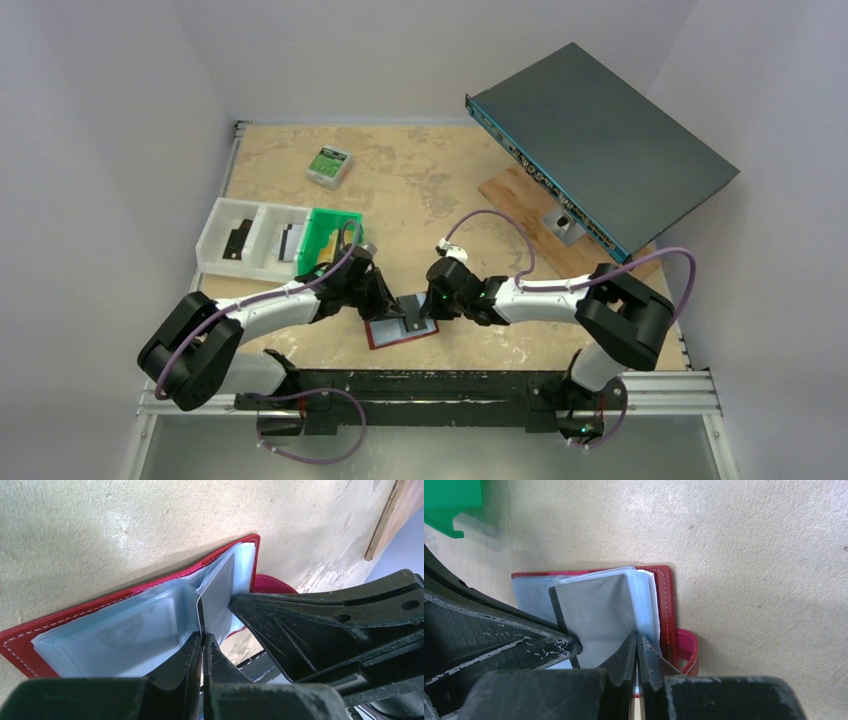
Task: Take the credit cards out of the card holder
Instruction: Remove the credit card from the card holder.
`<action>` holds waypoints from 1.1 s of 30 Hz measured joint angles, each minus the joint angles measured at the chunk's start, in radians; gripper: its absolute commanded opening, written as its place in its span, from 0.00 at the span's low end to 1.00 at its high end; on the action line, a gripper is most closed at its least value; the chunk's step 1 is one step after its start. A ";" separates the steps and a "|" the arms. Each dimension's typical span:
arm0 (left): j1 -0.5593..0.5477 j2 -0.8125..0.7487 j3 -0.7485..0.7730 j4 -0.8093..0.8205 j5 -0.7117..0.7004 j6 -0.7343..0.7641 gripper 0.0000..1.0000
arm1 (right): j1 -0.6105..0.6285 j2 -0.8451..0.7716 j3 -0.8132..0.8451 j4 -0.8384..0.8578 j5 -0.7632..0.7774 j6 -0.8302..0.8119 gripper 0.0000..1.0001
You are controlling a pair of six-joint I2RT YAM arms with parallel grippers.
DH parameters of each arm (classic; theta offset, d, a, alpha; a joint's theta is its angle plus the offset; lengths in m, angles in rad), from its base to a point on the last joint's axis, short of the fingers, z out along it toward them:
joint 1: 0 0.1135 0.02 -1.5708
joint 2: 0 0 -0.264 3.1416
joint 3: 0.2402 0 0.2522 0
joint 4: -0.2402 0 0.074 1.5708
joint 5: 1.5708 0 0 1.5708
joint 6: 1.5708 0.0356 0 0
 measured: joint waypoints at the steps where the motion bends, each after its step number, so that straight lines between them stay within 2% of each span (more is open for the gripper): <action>1: 0.000 -0.002 0.000 -0.003 -0.001 0.003 0.00 | 0.000 0.001 0.000 0.001 0.000 0.002 0.00; 13: 0.026 -0.010 0.006 -0.069 0.011 0.098 0.00 | -0.001 0.023 -0.008 0.051 -0.027 0.035 0.00; 14: 0.027 -0.010 0.006 -0.070 0.011 0.106 0.05 | -0.001 0.024 -0.009 0.053 -0.027 0.036 0.00; 16: 0.032 -0.010 0.006 -0.071 0.017 0.113 0.07 | -0.002 0.025 -0.011 0.056 -0.030 0.040 0.00; 20: 0.039 -0.010 0.006 -0.082 0.023 0.122 0.00 | -0.004 0.025 -0.011 0.065 -0.035 0.044 0.00; 24: 0.044 -0.010 0.006 -0.083 0.031 0.132 0.00 | -0.006 0.025 -0.013 0.068 -0.041 0.045 0.00; 31: 0.050 -0.011 0.006 -0.083 0.037 0.133 0.13 | -0.006 0.031 -0.013 0.070 -0.045 0.045 0.00; 33: 0.052 -0.011 0.006 -0.085 0.038 0.137 0.15 | -0.006 0.032 -0.013 0.072 -0.045 0.046 0.00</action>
